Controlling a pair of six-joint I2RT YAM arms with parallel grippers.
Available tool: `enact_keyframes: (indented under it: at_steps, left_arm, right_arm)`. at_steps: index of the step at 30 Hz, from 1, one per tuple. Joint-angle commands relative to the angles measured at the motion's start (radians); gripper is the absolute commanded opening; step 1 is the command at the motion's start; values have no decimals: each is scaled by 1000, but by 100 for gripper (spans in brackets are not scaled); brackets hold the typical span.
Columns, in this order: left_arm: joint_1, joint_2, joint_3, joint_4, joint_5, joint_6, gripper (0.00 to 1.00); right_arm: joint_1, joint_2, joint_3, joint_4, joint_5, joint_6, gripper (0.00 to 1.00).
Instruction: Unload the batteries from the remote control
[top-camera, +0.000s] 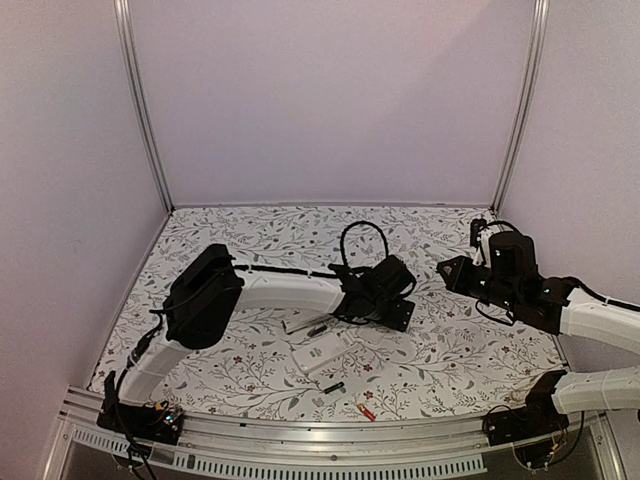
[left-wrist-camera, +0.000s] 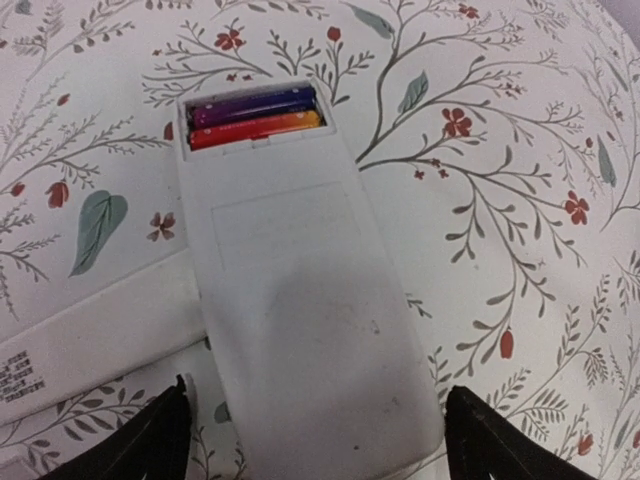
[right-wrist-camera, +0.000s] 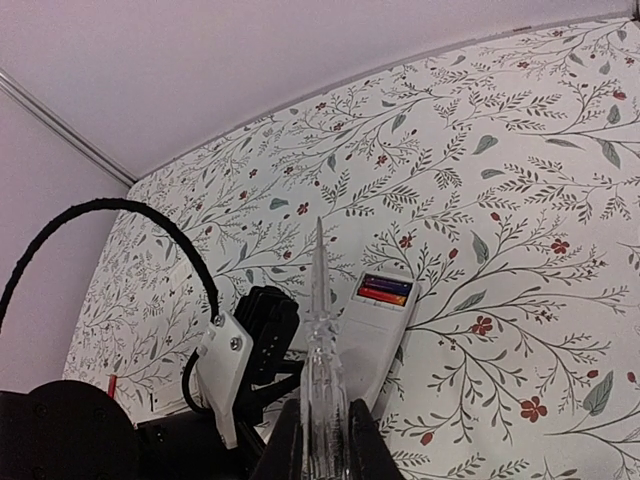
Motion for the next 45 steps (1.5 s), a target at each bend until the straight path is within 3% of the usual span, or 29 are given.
enact_keyframes:
  at_steps: [1, 13, 21, 27, 35, 45]
  left_arm:
    - [-21, 52, 38, -73, -34, 37, 85]
    - [-27, 39, 41, -45, -78, 93, 49]
    - [-32, -113, -127, 171, -74, 184, 24]
    - [-32, -301, -315, 413, 116, 294, 15]
    - [-47, -489, -559, 430, 474, 433, 14]
    - [-57, -544, -744, 389, 509, 474, 12]
  right_arm:
    - [-1, -1, -18, 7, 20, -2, 0]
    - [-2, -19, -28, -12, 38, -2, 0]
    - [-3, -55, -30, -52, 63, -1, 0]
    - [-3, -103, 0, -101, 89, -21, 0]
    - [-4, -123, 19, -141, 85, -49, 0]
    - [-5, -138, 15, -177, 66, -26, 0]
